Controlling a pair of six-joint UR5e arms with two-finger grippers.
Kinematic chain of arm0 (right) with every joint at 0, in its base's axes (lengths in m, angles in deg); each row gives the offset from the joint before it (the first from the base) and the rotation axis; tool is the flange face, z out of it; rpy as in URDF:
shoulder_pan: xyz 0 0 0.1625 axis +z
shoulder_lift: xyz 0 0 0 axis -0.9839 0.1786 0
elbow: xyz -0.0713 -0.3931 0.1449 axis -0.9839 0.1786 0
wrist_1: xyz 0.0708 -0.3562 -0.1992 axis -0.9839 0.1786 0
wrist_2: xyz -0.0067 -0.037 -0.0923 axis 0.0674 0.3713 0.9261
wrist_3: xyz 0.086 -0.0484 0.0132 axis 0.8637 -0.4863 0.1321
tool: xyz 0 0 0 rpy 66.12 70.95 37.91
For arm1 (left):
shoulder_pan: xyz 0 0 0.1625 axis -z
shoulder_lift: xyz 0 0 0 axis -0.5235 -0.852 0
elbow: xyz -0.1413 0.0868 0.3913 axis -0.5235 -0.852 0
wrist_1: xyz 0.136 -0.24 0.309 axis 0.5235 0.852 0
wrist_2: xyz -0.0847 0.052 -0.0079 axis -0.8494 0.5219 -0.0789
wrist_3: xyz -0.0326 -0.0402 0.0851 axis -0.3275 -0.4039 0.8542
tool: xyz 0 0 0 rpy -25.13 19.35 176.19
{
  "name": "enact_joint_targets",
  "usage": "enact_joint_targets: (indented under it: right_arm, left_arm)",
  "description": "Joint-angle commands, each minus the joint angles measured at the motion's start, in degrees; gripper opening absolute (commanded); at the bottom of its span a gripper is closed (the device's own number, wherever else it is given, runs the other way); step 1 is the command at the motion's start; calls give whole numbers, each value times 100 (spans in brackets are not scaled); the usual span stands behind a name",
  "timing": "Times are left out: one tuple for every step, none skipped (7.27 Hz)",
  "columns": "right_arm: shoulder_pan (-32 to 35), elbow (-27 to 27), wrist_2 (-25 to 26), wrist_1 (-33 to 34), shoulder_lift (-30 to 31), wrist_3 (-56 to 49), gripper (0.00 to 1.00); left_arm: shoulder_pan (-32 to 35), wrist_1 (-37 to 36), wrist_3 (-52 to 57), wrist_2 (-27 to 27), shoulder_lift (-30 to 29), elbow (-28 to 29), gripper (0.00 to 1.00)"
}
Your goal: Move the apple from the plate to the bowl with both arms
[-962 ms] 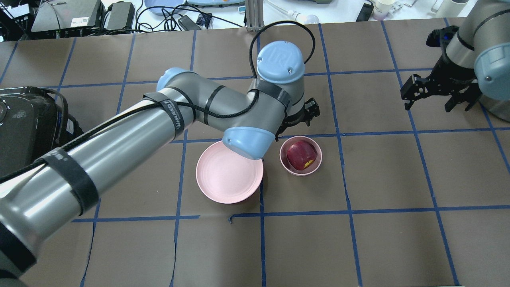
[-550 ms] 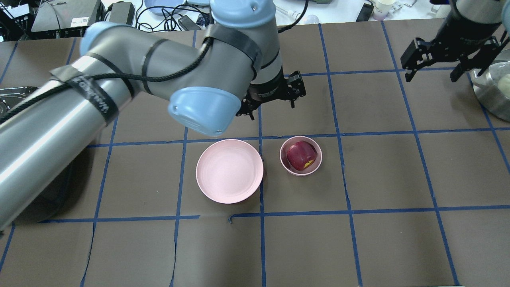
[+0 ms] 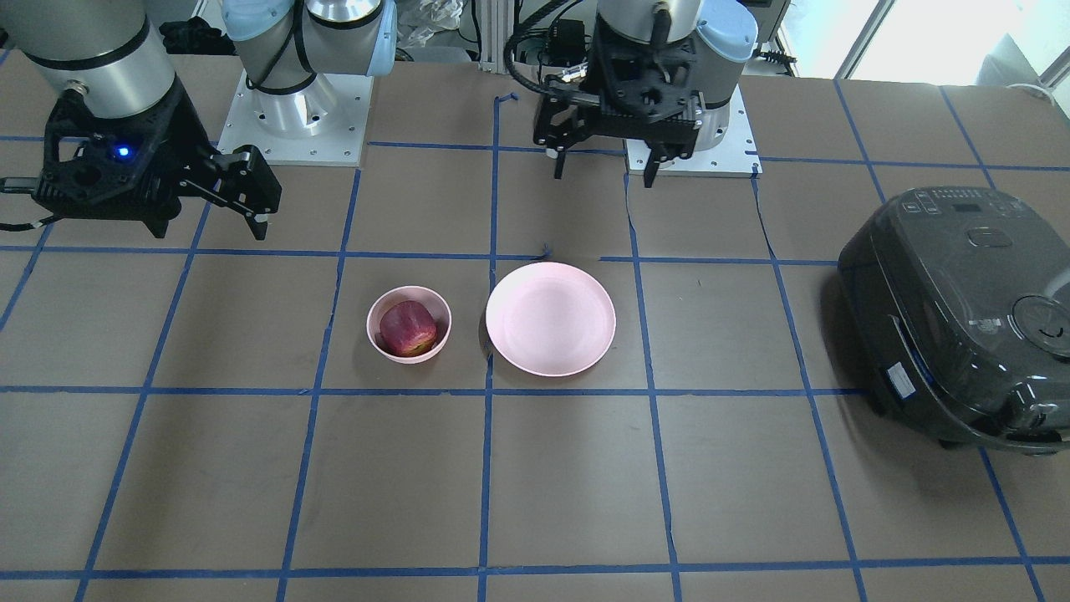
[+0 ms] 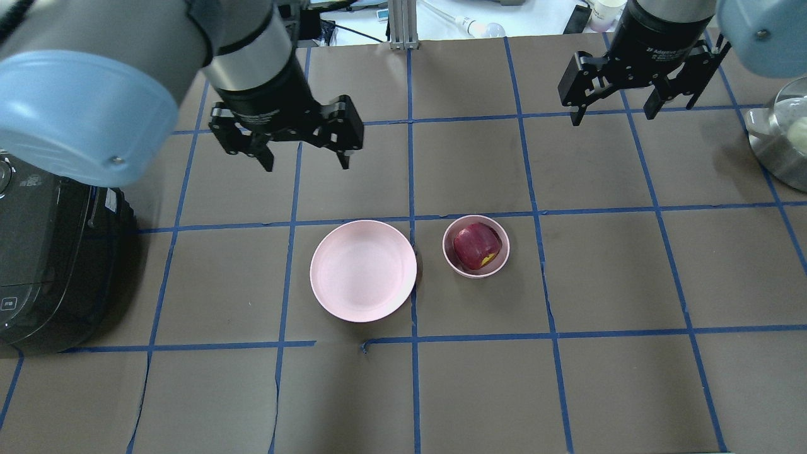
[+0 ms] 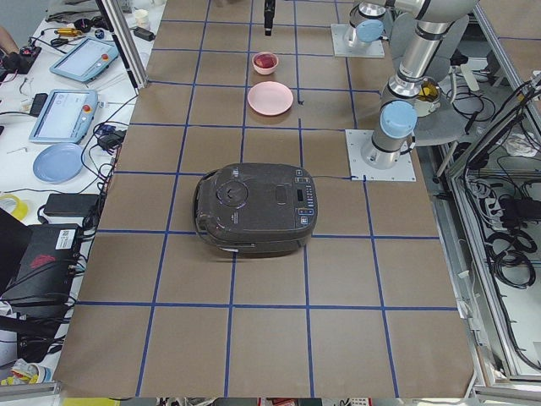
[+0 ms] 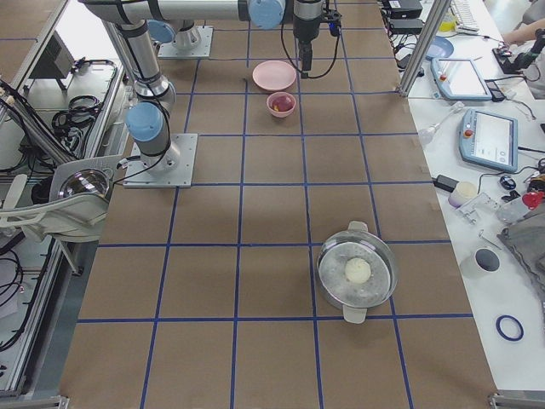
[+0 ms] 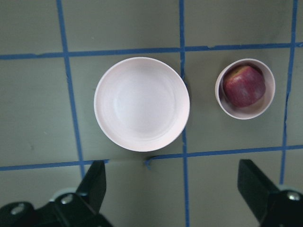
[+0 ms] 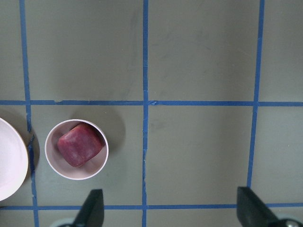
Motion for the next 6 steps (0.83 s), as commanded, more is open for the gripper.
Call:
enact_joint_targets:
  right_arm:
    - [21, -10, -124, -55, -3, 29, 100]
    - [30, -27, -123, -64, -4, 29, 100]
    - [30, -27, -106, -73, -4, 29, 100]
    - [30, -106, -97, -116, -21, 38, 100]
    - [21, -150, -88, -126, -12, 38, 100]
    - [21, -150, -88, -126, -4, 38, 100]
  left_arm:
    - [-688, 90, 853, 170, 176, -19, 100]
    - [-690, 81, 830, 162, 202, -71, 100]
    - [-690, 81, 786, 109, 220, -98, 100]
    - [-690, 81, 777, 91, 220, -98, 100]
    - [-690, 81, 768, 91, 220, -98, 100]
    - [-690, 81, 768, 91, 220, -107, 100]
